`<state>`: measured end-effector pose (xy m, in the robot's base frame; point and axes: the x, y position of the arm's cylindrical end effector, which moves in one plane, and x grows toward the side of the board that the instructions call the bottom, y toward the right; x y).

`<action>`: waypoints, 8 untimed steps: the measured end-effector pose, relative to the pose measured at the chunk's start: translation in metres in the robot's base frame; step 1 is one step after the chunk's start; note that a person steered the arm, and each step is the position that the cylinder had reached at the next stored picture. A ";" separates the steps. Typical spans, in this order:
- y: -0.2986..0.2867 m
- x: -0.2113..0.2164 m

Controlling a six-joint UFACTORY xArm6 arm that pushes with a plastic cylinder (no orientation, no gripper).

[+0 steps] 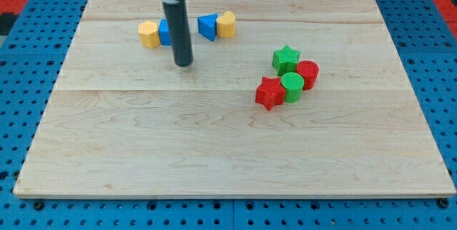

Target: Move the red circle diagonally to the top right of the blue cube

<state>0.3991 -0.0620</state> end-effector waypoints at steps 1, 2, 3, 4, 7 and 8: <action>0.062 0.007; 0.119 0.007; 0.166 0.012; 0.155 0.012; 0.137 0.018; 0.123 0.018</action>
<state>0.4169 0.0613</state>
